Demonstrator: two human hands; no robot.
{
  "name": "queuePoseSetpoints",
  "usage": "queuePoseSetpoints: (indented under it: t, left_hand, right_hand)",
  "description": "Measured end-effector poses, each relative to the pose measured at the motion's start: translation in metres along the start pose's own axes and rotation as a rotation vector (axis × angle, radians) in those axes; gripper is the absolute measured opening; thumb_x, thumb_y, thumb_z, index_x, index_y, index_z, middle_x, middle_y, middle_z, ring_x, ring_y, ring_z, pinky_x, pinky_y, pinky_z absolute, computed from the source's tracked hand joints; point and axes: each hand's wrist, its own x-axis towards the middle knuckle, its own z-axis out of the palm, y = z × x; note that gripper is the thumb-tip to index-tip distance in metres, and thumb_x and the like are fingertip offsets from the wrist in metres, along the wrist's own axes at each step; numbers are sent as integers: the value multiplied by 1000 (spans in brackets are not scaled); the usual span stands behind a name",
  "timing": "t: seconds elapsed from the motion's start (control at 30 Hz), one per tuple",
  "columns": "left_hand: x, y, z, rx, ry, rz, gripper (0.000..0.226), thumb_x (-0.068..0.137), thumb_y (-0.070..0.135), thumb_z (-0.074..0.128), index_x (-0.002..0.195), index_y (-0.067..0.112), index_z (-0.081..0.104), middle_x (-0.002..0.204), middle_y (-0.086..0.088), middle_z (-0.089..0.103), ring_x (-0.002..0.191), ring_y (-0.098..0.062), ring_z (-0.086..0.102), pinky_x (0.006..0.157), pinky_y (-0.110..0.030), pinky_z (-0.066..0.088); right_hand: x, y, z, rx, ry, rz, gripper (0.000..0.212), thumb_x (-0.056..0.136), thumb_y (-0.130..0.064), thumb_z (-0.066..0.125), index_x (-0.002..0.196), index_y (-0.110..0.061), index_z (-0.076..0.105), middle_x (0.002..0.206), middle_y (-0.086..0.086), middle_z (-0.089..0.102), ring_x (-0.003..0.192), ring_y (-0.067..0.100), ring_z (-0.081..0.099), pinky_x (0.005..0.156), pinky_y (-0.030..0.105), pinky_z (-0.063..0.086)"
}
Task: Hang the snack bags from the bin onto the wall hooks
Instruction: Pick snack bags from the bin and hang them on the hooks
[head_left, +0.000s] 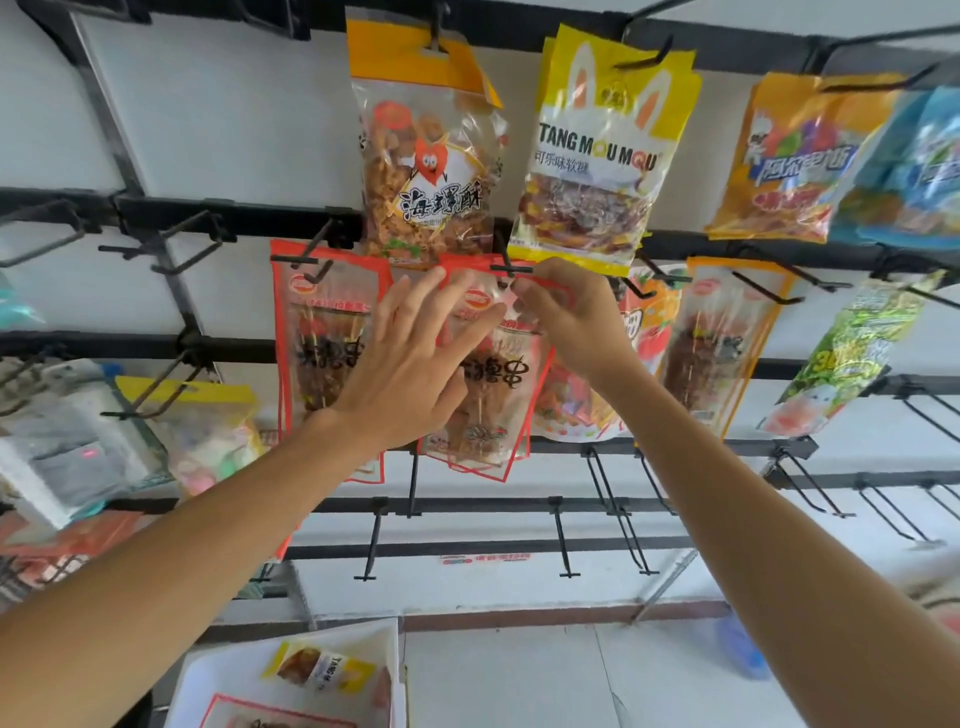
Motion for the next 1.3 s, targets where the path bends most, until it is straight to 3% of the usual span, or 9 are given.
queuePoseSetpoints:
  t: [0.1,0.23,0.47,0.57,0.67,0.8,0.97,1.17,1.3]
  left_hand:
    - [1,-2,6,1,-22,-16,64,90,23,50,152,26,33,155,-17,28,144,-37,23,117,-54,13]
    - [4,-11,17,8,-113,-11,57,98,27,39,154,26,28,158,-17,26,146,-36,21,118,-53,11]
    - [11,-3,28,-36,-143,31,54,102,41,25,154,26,28,162,-14,16,150,-34,10,120,-54,6]
    - [15,2,35,-32,-143,14,54,102,41,25,151,22,36,160,-16,23,149,-36,14,120,-55,7]
    - [20,2,42,-1,-164,-16,55,101,42,26,151,21,36,157,-16,28,148,-38,16,119,-57,7]
    - [26,3,52,75,-215,-49,60,99,45,23,154,21,28,158,-17,25,148,-39,14,120,-57,8]
    - [31,6,49,96,-295,-69,63,94,45,21,150,19,34,161,-16,17,149,-38,8,120,-55,6]
    - [17,-7,32,78,-348,15,62,94,40,40,152,20,30,164,-11,9,151,-31,3,121,-52,-1]
    - [4,-9,14,-13,-392,-3,57,96,37,43,150,21,34,161,-10,19,149,-30,11,121,-52,-3]
  right_hand:
    - [5,3,0,-18,-41,1,14,94,-20,60,81,-19,64,73,-4,69,72,15,69,71,36,56]
    - [12,9,7,-91,-39,51,13,95,-24,59,85,-21,66,77,-1,71,71,14,68,69,34,55]
    - [10,30,20,-334,211,76,26,89,-50,60,87,-25,65,73,-15,62,68,7,60,58,27,46]
    - [2,47,18,-373,281,150,26,92,-40,59,99,-16,61,78,-9,61,71,15,58,59,30,44]
    - [-2,61,14,-376,285,192,14,90,-26,59,96,-13,55,68,-11,52,61,12,50,56,30,40]
    - [-9,58,15,-391,137,74,6,89,-20,57,92,-15,57,69,-9,58,60,11,53,54,32,47]
    - [-12,48,27,-542,1,-114,32,90,-17,54,121,-22,60,116,-4,62,100,19,60,64,28,49]
    - [-18,33,28,-600,-85,-69,41,91,-18,53,131,-22,55,130,-1,57,116,22,54,77,33,51]
    - [-29,20,27,-628,-172,-18,36,90,-19,53,125,-21,59,128,1,59,117,25,55,90,41,50]
